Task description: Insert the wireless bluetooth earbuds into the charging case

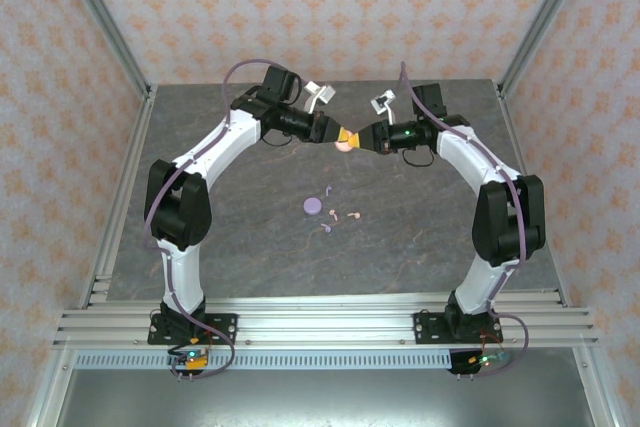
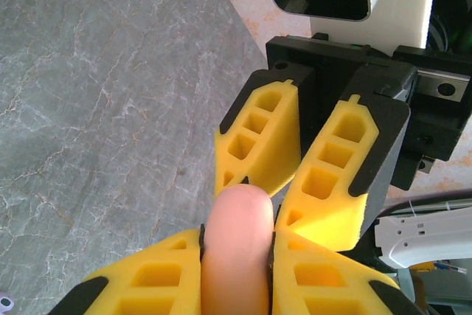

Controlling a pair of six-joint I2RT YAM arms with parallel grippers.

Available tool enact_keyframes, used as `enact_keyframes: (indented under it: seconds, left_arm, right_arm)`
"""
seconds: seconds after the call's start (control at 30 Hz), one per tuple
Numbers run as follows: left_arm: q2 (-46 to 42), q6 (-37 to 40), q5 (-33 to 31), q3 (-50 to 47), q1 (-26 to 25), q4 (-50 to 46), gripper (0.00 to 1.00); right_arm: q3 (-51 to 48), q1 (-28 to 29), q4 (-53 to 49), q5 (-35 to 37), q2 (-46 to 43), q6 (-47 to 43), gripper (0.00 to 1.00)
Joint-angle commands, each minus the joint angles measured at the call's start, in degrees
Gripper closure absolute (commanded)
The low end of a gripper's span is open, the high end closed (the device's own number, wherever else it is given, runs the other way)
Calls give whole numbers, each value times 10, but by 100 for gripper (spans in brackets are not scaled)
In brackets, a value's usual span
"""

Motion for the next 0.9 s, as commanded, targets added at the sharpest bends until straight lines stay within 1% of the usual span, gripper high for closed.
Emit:
enact_keyframes:
  seconds: [0.0,0.1,0.27,0.33,0.37,0.5,0.53,0.57,0.63,0.67,0.8,0.87]
  left_arm:
    - [-21,-12,0,17,-9,16,77]
    - [-28,-34,-14,4,-9,40,70]
    - [-37,-81,-27,-27,-9,96,65]
    - [-37,-91,-37,-38,-9,107,61]
    - [-57,-99,-43,-47,-9,117,60]
    - [-74,-141,-58,-88,-10,171,59]
    - [-78,-153,-60,-100,-11,188,62]
    - [-82,-166,-63,-112,-12,206,67]
    - [-87,-183,-67,-129,-14,231,84]
    - [-89,-186,-70,-133,-14,235,88]
    - [-87,-189,-72,-136,-15,237,90]
    - [-86,-187,-68,-132,-15,238,90]
  right_arm:
    - [10,9,18,-22,-15,-3,79]
    - [-3,8,48,-13,-23,21,79]
    - [-7,6,67,-9,-25,38,79]
    - [-8,5,72,-3,-26,43,79]
    - [-8,4,77,0,-27,48,79]
    - [-14,1,103,7,-28,71,79]
    - [-15,1,107,9,-28,75,78]
    - [-17,1,110,11,-28,78,79]
    - [-18,1,112,12,-27,80,78]
    - [-18,1,111,13,-26,81,78]
    - [-24,1,114,6,-27,80,78]
    - [-25,1,114,-1,-29,76,75]
